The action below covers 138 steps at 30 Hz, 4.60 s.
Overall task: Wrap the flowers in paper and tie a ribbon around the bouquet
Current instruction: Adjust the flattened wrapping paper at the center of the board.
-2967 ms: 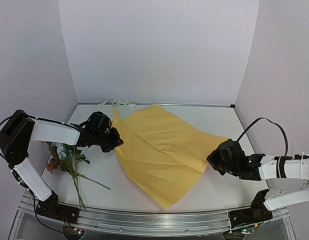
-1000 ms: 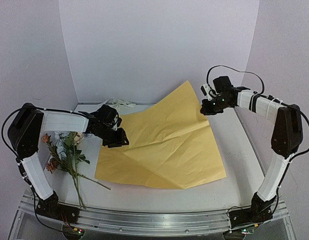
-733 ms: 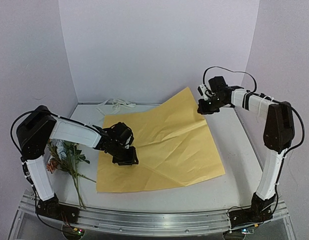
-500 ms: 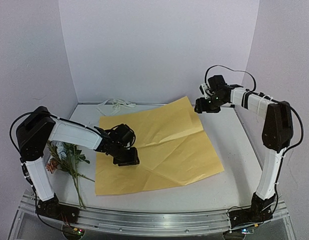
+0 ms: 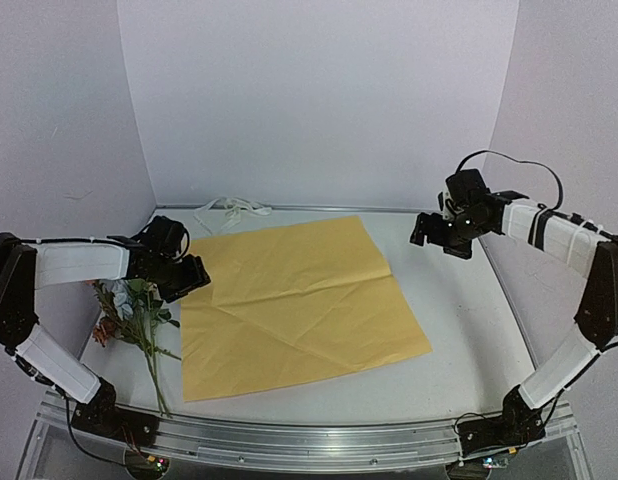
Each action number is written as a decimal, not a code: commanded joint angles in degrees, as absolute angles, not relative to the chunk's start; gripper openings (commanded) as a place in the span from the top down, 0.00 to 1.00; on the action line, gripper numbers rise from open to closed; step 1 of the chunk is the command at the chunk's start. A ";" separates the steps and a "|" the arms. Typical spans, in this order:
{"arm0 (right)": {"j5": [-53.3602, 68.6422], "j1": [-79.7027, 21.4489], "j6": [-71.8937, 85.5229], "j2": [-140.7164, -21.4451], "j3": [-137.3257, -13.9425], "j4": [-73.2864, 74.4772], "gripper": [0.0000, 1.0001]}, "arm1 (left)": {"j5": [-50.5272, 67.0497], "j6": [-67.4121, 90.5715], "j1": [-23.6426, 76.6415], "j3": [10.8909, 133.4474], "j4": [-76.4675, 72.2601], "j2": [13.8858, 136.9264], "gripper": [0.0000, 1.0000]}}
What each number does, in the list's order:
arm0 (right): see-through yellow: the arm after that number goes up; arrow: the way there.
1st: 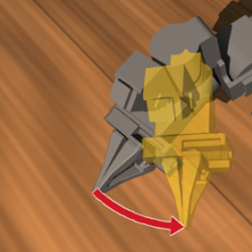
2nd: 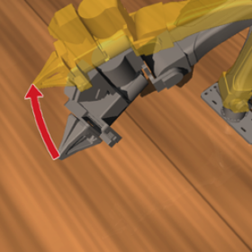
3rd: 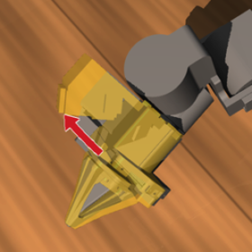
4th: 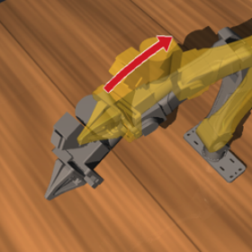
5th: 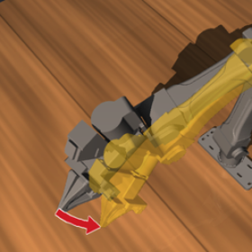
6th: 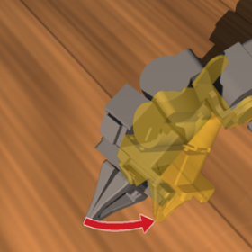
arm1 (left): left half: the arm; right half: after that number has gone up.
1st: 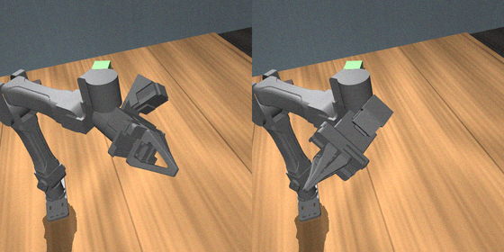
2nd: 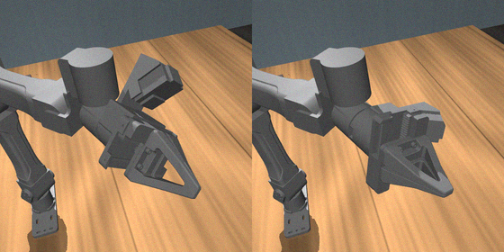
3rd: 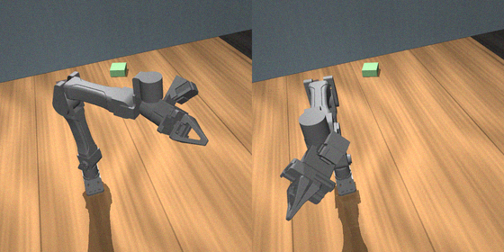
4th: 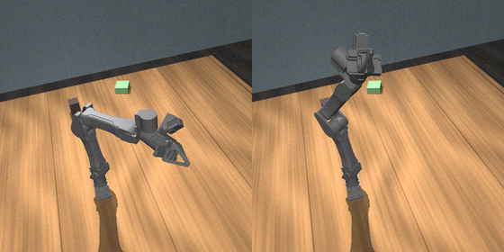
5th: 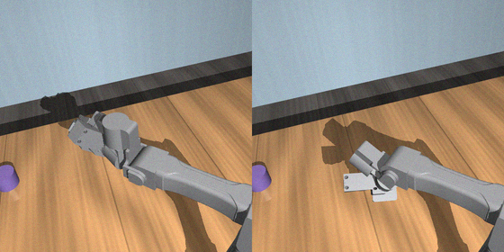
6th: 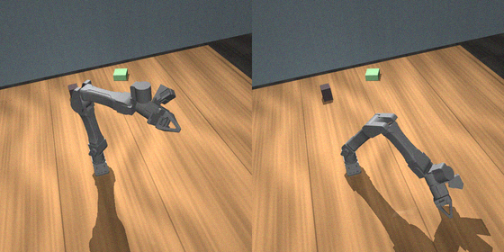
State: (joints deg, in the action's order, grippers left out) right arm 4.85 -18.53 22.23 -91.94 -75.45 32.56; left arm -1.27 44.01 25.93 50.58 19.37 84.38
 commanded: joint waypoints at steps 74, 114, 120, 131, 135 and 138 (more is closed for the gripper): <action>4.82 -29.00 44.78 -66.78 -40.17 20.34 0.02 | -3.66 53.58 36.10 34.73 18.84 71.11 0.43; 2.56 -30.15 46.54 -61.20 -36.09 19.07 0.02 | 12.12 57.66 34.85 25.25 -3.48 77.35 0.91; 2.22 -30.15 46.65 -63.02 -36.67 19.07 0.02 | 9.50 65.79 42.19 27.23 -2.87 78.05 1.00; -2.85 -30.15 47.68 -72.19 -40.15 18.84 0.02 | 9.78 71.19 50.10 32.39 -2.74 82.96 1.00; -5.05 -29.33 47.27 -77.12 -42.47 18.81 0.02 | 9.66 74.81 51.21 31.28 -5.62 83.67 1.00; -5.62 -27.18 48.05 -78.64 -42.08 18.44 0.02 | 7.32 75.57 51.05 31.44 -4.45 82.76 1.00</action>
